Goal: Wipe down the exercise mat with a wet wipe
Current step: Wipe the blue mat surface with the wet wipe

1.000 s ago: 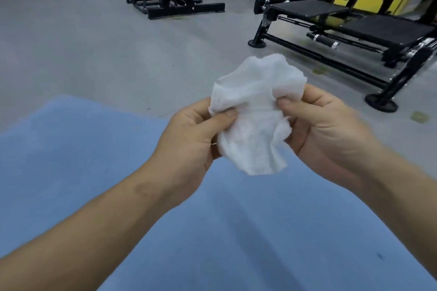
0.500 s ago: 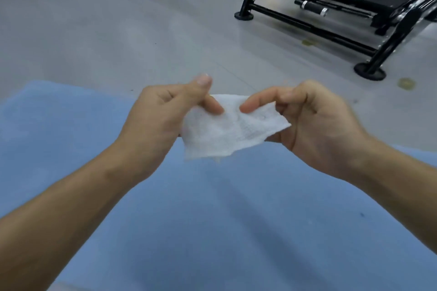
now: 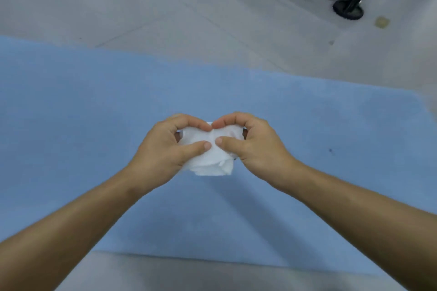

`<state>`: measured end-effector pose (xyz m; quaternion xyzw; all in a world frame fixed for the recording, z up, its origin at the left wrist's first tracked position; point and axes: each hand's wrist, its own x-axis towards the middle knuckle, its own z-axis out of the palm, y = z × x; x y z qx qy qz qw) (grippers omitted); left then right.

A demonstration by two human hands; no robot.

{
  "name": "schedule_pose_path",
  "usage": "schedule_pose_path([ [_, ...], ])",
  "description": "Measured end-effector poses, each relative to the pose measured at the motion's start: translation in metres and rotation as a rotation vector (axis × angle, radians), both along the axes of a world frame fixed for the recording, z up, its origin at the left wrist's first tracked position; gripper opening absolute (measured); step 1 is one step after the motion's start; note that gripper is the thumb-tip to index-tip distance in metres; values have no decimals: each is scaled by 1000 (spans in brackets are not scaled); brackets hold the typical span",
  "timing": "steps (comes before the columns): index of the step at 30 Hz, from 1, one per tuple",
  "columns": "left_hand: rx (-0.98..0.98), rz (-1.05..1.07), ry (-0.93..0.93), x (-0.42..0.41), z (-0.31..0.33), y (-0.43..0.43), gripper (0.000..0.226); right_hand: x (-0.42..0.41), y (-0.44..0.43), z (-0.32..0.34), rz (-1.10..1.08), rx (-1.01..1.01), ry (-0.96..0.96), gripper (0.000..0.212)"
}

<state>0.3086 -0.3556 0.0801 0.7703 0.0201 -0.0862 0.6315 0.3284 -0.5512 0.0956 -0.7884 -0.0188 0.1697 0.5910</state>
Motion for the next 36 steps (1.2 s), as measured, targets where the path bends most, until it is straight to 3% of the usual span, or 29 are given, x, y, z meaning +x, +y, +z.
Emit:
schedule_pose_path([
  [7,192,-91,-38,-34,-77,-6,31,-33,0,-73,70,-191,-52,33],
  [12,430,-281,-32,-47,-114,-16,41,-53,-9,-116,221,-499,-166,40],
  [17,737,-516,0,-69,-143,-28,52,-78,-21,-152,298,-702,-53,39],
  [19,790,-504,-86,-78,-152,-29,49,-90,-26,-158,233,-791,-64,47],
  [23,802,-434,-273,-88,-164,-21,40,-115,-25,-167,343,-855,-418,66],
  [28,849,-366,-367,-91,-181,0,38,-138,-20,-188,498,-922,-334,70],
  [31,868,-296,-341,-82,-187,11,48,-145,-22,-199,606,-963,-435,74],
  [36,1036,-320,-282,-68,-191,11,60,-138,-28,-204,488,-1037,-433,84],
])
